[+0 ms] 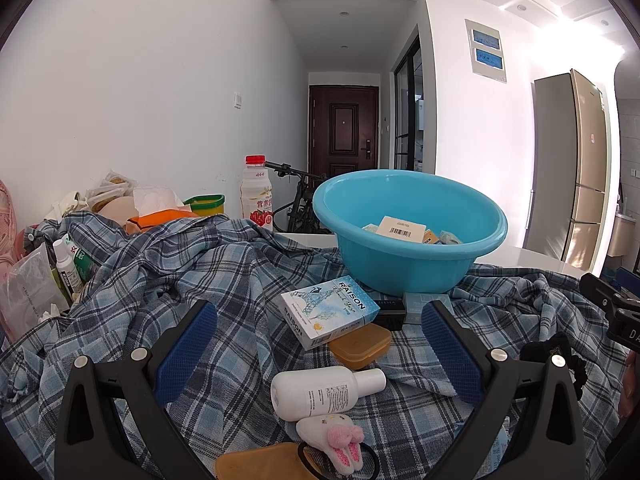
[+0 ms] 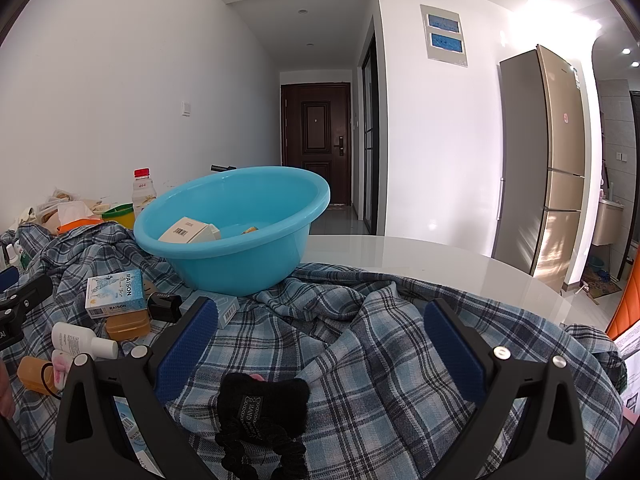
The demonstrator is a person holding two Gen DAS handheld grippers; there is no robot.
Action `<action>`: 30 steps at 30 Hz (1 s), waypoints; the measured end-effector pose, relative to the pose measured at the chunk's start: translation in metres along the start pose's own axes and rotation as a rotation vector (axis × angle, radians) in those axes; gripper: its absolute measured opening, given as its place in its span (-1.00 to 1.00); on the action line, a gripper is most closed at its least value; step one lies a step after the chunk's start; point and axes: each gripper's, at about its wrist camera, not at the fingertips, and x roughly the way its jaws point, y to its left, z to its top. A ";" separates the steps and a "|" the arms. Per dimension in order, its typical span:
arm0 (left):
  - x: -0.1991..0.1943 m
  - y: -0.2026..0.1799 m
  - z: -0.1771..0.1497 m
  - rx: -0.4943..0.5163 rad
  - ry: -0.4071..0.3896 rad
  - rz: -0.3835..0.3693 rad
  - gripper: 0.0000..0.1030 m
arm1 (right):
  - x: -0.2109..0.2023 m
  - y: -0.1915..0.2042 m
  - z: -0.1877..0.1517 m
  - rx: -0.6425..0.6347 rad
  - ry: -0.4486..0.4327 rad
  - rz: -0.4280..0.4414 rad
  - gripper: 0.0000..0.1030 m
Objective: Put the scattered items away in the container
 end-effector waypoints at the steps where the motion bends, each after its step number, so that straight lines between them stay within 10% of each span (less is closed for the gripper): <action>1: 0.000 0.000 0.000 0.000 0.000 0.000 1.00 | 0.000 0.000 0.000 0.000 0.000 0.000 0.99; 30: -0.002 -0.002 -0.001 0.004 -0.008 -0.018 1.00 | 0.000 0.001 0.001 0.000 0.000 0.001 0.99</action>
